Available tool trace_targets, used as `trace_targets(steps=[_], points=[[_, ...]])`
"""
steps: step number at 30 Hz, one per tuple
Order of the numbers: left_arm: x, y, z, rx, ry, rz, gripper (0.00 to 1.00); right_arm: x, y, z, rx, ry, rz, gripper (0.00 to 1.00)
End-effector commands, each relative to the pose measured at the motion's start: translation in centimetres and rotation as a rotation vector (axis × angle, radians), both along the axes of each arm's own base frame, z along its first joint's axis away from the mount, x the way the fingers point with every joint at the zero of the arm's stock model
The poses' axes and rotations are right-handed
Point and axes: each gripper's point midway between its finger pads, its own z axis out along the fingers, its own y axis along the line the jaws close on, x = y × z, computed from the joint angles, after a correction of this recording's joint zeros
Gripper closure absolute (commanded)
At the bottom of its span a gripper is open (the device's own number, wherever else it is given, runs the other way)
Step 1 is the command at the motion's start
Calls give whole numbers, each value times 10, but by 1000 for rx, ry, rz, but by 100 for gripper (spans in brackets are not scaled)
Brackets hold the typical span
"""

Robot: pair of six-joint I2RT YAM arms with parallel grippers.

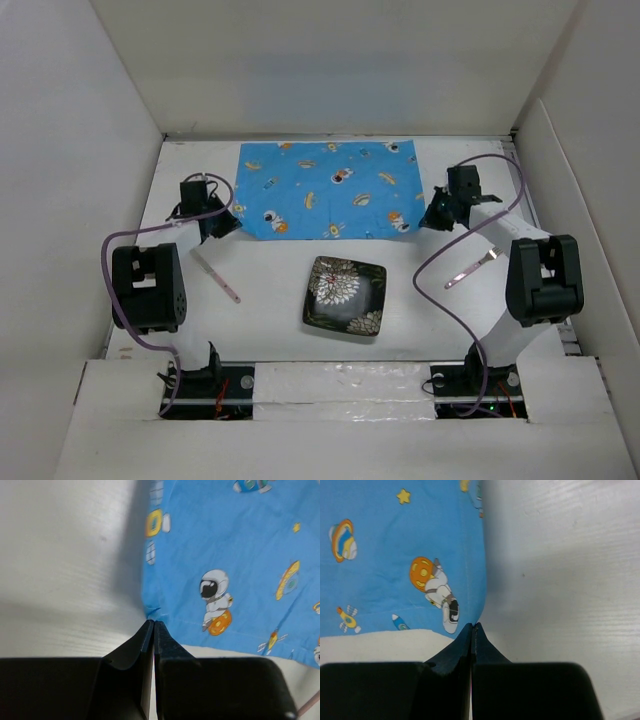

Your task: Set the dinner table for one person

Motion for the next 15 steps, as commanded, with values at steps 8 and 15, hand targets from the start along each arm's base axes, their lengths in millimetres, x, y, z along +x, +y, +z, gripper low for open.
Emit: trace_targets(steps=[8,15], points=[[-48,6,-17,53,61,25,100,-46,-14,-11,-16,26,-39,100],[-78,12,-21,93,124,37,100,-71,-25,-21,-31,71,-41,100]])
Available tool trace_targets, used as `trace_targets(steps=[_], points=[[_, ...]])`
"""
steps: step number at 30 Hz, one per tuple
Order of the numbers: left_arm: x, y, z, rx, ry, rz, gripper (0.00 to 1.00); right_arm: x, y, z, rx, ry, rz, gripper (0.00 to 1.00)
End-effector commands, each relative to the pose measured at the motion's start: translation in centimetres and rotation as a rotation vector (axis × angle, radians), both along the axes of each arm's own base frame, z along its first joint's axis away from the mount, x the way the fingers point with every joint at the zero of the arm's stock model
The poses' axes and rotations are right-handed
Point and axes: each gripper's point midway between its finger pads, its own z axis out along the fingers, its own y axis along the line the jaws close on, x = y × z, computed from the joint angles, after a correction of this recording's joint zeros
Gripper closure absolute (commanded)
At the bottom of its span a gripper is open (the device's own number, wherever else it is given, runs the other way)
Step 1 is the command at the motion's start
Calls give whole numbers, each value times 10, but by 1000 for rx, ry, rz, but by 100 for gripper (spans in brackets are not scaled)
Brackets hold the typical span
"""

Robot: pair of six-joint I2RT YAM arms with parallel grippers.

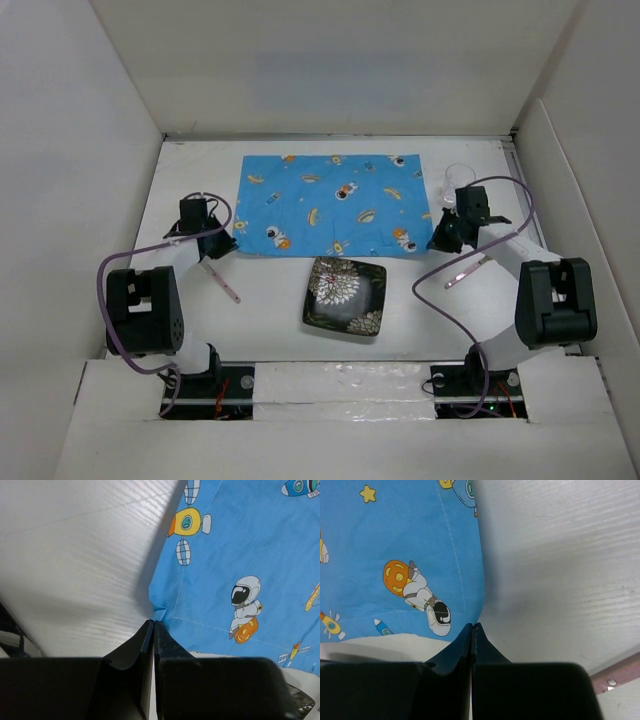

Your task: Set the dinner table for one person

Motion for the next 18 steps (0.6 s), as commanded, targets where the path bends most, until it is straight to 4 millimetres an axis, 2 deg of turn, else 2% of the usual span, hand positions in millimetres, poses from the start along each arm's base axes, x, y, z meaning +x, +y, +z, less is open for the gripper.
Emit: trace_targets(steps=[1,9,18], points=[[-17,6,3,40,16,3,100,-8,-12,4,-20,-11,-11,100],[-41,3,-3,32,54,-5,100,-24,-13,-7,-11,31,5,100],[-48,5,-4,38,80,-1,100,-38,-11,-12,-1,47,16,97]])
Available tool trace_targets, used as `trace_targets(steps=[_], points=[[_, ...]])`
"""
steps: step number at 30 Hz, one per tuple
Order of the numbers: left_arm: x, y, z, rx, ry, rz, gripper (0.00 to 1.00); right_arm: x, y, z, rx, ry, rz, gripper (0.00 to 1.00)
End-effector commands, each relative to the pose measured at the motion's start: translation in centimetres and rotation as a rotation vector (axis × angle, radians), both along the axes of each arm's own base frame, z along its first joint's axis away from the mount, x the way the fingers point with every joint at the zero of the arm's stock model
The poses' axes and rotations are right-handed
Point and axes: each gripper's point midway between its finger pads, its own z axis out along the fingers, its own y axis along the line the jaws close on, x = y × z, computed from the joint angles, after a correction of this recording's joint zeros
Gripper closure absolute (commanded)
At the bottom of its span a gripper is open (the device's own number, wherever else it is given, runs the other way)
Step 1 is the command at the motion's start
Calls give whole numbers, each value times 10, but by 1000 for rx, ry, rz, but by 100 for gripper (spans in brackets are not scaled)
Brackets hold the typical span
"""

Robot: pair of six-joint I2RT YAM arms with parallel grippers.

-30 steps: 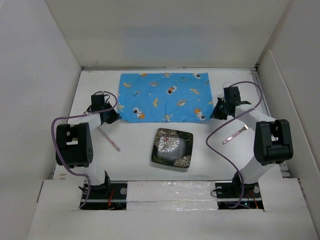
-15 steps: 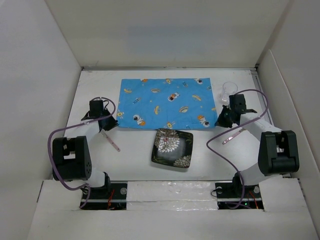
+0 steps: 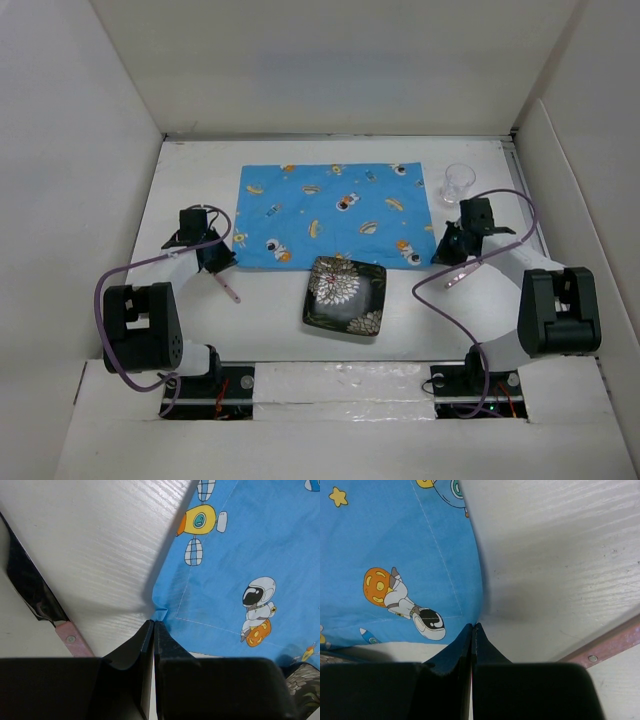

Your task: Set the dinner table for one person

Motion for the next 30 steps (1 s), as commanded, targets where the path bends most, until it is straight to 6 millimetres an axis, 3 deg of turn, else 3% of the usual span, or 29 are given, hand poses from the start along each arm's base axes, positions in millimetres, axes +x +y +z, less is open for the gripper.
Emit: trace_targets(steps=[1,8,11,12,16,20,23,24,25,27,29,30], points=[[-6,2,4,16,-2,-4,100,-6,0,7,3,-24,18,97],[-10,2,6,13,2,-5,100,-16,-1,13,0,-37,18,95],[-9,3,9,19,-9,4,100,-15,-1,18,0,-42,18,85],[-9,3,11,18,-10,2,100,-16,-2,20,-3,-42,18,77],[-3,2,27,16,-54,-10,100,-7,-4,40,-28,-85,11,61],[6,-1,54,11,-126,-28,75,3,1,69,-31,-147,14,56],[14,-2,83,10,-203,-38,69,1,19,91,-10,-212,78,62],[16,-3,90,9,-220,-44,69,-3,31,94,0,-219,117,77],[21,-4,105,6,-257,-55,71,-14,50,101,49,-231,193,100],[21,-7,112,-4,-275,-65,77,-23,59,96,69,-216,227,100],[24,-10,127,-16,-319,-79,89,-45,89,98,159,-213,332,100],[26,-14,134,-34,-346,-97,95,-55,97,88,186,-204,355,100]])
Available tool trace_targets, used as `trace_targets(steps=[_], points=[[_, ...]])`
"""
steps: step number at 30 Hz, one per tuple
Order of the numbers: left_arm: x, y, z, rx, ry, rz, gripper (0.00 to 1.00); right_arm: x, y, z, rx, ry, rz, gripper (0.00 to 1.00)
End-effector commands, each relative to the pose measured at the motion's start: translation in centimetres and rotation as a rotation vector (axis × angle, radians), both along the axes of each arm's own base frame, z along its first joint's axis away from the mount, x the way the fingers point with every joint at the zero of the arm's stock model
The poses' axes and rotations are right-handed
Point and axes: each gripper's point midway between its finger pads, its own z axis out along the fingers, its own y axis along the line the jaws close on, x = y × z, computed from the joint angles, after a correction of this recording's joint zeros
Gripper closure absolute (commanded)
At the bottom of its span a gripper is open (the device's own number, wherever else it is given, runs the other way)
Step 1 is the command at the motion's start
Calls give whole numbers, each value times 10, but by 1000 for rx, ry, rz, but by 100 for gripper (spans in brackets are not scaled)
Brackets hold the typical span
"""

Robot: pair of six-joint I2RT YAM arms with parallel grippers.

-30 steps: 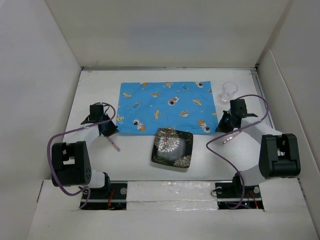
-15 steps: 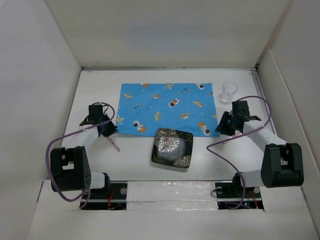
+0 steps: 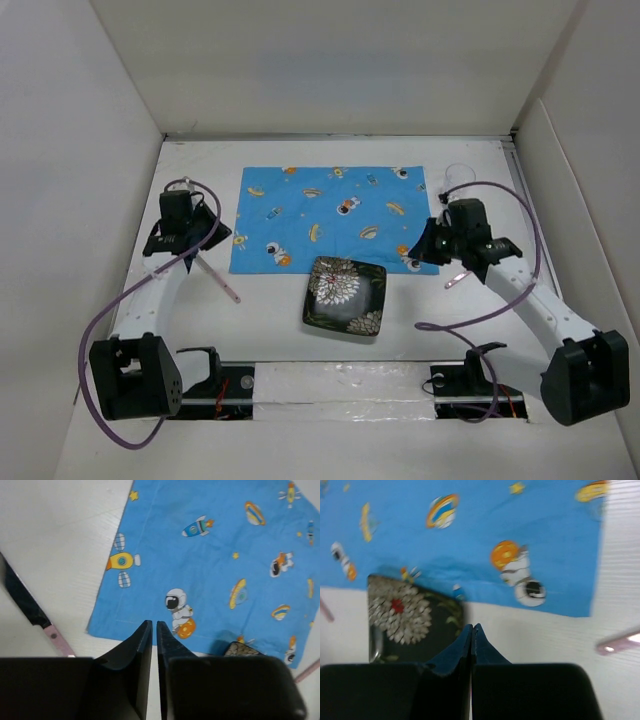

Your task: Set the dinner table for one person

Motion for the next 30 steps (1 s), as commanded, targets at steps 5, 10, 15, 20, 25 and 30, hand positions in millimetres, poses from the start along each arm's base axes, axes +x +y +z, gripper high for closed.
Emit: trace_targets(steps=[5,10,15,20,25,30], points=[[14,-29,69,-73,-213,-111,100,-67,63,-29,205,99,198,64],[24,-59,103,-51,-282,-177,100,-76,82,-49,296,137,234,36],[26,-70,117,-52,-312,-206,88,-78,89,-77,281,205,247,42],[18,-67,116,-34,-306,-201,83,-79,91,-91,286,240,223,51],[14,-63,115,-14,-295,-196,82,-81,93,-106,310,258,212,57],[16,-61,116,-4,-293,-188,81,-87,97,-122,332,310,217,63]])
